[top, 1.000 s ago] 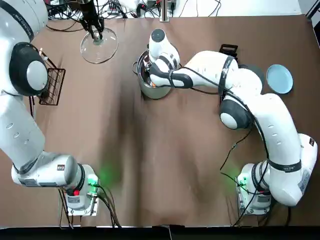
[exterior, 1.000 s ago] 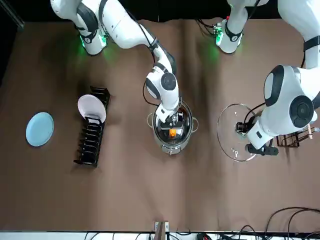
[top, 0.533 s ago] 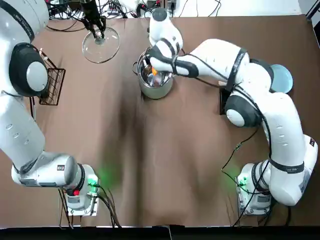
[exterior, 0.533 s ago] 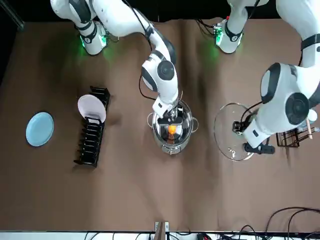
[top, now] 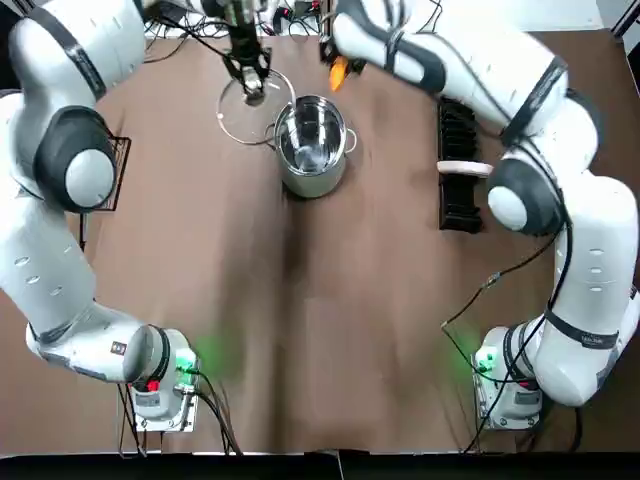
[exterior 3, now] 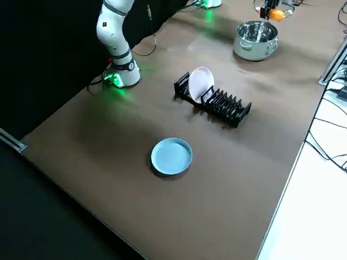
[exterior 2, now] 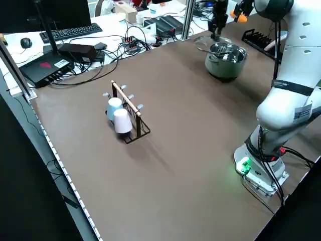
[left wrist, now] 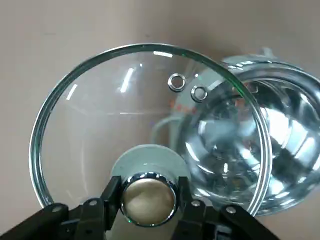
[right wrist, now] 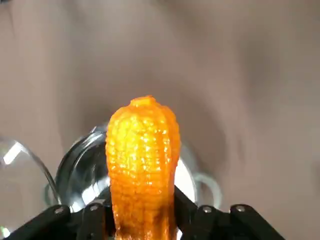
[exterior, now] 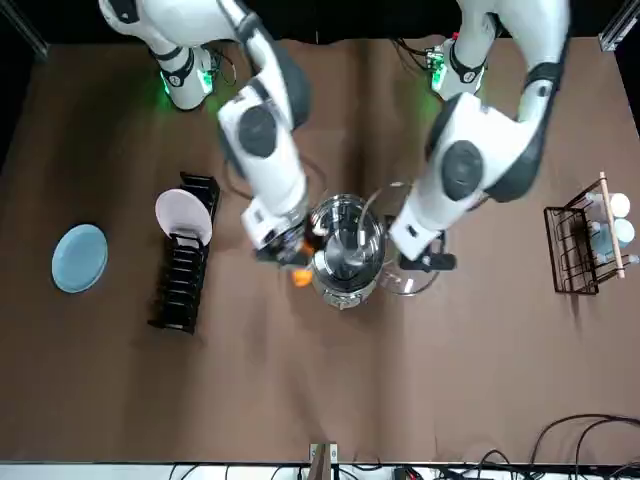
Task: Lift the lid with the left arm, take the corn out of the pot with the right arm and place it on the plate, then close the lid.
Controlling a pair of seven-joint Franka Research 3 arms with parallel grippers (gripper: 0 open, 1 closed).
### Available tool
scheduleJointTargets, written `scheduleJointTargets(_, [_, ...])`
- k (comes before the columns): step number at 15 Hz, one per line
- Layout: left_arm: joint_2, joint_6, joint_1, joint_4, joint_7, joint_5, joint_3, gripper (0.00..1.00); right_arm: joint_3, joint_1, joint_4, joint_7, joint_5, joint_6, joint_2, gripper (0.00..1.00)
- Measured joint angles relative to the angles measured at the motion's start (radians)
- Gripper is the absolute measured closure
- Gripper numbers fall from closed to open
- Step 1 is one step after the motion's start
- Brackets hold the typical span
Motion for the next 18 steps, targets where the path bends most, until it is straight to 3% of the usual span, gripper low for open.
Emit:
scheduleJointTargets(4, [0.034, 0.078, -0.1, -0.001, -0.091, 0.0, 0.001, 0.5, -0.005, -0.17, -0.014, -0.147, 0.001, -0.107, -0.016, 0.62])
scheduleJointTargets(6, [0.061, 0.139, -0.159, -0.001, -0.13, 0.0, 0.002, 0.5, -0.005, -0.334, -0.026, -0.354, 0.003, -0.185, -0.016, 0.62])
scheduleJointTargets(11, [0.097, 0.221, -0.23, -0.001, -0.146, 0.004, 0.004, 0.5, -0.005, -0.623, -0.068, -0.699, 0.005, -0.203, -0.016, 0.62])
scheduleJointTargets(18, [0.137, 0.275, -0.249, -0.001, -0.162, 0.076, 0.004, 0.5, -0.006, -0.96, -0.204, -1.21, 0.005, -0.205, -0.014, 0.62])
